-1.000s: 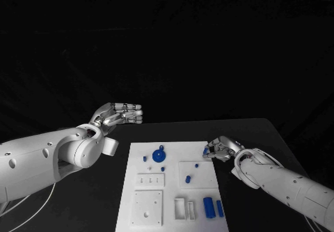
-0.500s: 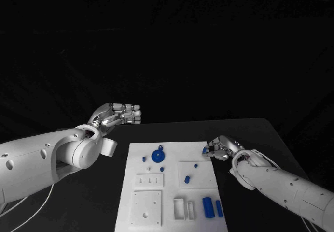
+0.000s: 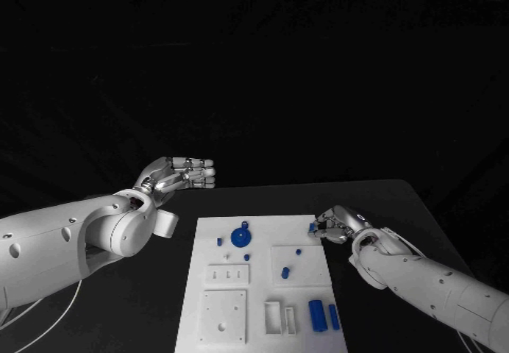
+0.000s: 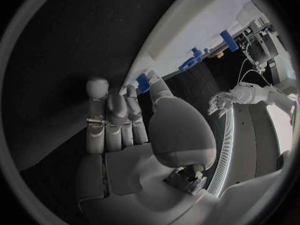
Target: Assemble the parts on the task board
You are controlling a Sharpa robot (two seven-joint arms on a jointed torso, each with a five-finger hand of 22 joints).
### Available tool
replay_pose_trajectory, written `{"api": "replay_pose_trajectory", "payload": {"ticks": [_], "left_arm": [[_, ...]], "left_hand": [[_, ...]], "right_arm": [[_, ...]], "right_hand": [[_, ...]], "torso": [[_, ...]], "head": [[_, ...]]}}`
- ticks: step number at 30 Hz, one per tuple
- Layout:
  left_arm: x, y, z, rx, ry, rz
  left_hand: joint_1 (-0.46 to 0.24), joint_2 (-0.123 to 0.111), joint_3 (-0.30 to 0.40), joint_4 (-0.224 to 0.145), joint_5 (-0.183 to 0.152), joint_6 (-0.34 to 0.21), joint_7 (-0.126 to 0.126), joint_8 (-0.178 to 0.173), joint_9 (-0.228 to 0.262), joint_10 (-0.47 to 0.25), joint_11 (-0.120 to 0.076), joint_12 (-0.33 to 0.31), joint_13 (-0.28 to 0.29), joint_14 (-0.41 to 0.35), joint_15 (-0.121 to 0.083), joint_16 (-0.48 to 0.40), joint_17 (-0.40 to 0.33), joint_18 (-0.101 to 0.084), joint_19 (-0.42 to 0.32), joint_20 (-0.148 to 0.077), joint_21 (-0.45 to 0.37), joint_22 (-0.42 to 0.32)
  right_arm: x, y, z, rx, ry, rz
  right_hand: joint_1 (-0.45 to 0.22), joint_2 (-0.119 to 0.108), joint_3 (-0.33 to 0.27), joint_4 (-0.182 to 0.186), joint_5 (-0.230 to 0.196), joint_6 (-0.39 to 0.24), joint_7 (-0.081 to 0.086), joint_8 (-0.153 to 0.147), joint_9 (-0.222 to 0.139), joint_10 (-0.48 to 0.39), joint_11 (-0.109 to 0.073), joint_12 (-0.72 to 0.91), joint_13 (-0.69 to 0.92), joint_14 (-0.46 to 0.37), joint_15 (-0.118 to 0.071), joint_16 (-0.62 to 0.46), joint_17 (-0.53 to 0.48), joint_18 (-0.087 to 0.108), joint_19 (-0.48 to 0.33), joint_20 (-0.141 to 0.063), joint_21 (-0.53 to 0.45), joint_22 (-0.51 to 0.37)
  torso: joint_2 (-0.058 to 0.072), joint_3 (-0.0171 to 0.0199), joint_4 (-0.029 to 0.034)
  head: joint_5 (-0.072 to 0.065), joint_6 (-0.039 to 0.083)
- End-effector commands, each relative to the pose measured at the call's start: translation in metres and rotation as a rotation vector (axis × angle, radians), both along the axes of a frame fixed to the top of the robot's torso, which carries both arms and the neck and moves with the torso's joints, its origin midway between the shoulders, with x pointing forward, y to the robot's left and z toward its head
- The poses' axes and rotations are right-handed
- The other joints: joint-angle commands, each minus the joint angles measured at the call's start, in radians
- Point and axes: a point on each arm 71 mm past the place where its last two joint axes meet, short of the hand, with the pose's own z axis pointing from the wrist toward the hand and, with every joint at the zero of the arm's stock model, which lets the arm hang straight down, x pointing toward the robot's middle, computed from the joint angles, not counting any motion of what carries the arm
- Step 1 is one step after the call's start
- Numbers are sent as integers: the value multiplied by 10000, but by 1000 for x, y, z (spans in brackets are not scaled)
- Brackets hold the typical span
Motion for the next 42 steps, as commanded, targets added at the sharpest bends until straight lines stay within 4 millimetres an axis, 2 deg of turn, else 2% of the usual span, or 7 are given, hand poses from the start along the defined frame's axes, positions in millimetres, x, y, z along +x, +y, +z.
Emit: {"api": "replay_pose_trajectory", "payload": {"ticks": [1,7,16,21,28,35,42], "left_arm": [[-1,-2,1,-31,-59,-195],[0,-2,1,-28,-54,-197],[0,-3,1,-33,-34,-242],[0,-3,1,-33,-32,-252],[-1,-3,1,-31,-28,-244],[-1,-3,1,-31,-25,-251],[0,-3,1,-28,-23,-246]], "left_hand": [[12,70,-25,23,-17,-65,25,-27,-12,-24,-6,0,8,54,3,-35,-12,170,75,3,-19,10],[11,71,-26,22,-17,-108,30,-32,-16,-28,-4,0,8,54,4,-35,-12,170,74,3,-20,9],[19,46,-32,11,-22,-263,47,-39,-23,-53,6,-3,7,50,7,-33,-11,169,73,6,-23,9],[19,46,-32,11,-22,-263,47,-39,-23,-53,6,-3,7,50,7,-33,-11,169,73,6,-23,9],[19,46,-32,11,-22,-263,47,-39,-23,-53,6,-3,7,50,7,-33,-11,169,73,6,-23,9],[19,46,-32,11,-22,-263,47,-39,-23,-53,6,-3,7,50,7,-33,-11,169,73,6,-23,9],[19,46,-32,11,-22,-263,47,-39,-23,-53,6,-3,7,50,7,-33,-11,169,73,6,-23,9]], "right_arm": [[-1,2,-4,-184,168,83],[-1,3,-5,-188,179,199],[-1,3,-7,-209,249,303],[-2,4,-8,-223,377,444],[-2,4,-8,-235,525,548],[-2,5,-9,-179,613,628],[-2,6,-9,-139,622,664]], "right_hand": [[34,-28,25,-58,39,-24,43,-8,-22,8,-10,-56,-3,77,14,-60,6,-116,368,-54,23,548],[45,-47,24,-141,53,-341,147,-6,-123,-76,62,-137,-48,31,69,-119,-21,-83,327,-7,-99,527],[198,-105,41,-325,30,-1298,399,-14,-474,-266,229,-293,-195,-63,201,-197,-102,43,268,133,-354,490],[333,-41,701,-877,25,-1370,443,-8,-472,-320,253,-288,-263,-109,225,-193,-151,81,248,170,-410,498],[-51,95,2283,-1685,144,-1013,414,-27,-495,-297,190,-237,-265,-104,182,-172,-169,49,220,129,-296,515],[-200,164,3046,-1767,1,-776,355,-20,-497,-274,153,-188,-231,-81,153,-142,-148,24,201,98,-201,520],[-206,102,2890,-1723,12,-806,361,-14,-494,-241,158,-171,-221,-65,154,-128,-135,18,213,98,-140,525]], "torso": [[-2,6,-10],[1,11,-12],[1,9,-7],[1,5,-7],[7,4,-6],[1,4,-5],[3,0,-5]], "head": [[3,-12],[7,-6],[-3,-6],[-5,-11],[-15,-5],[-7,-15],[-10,-18]]}}
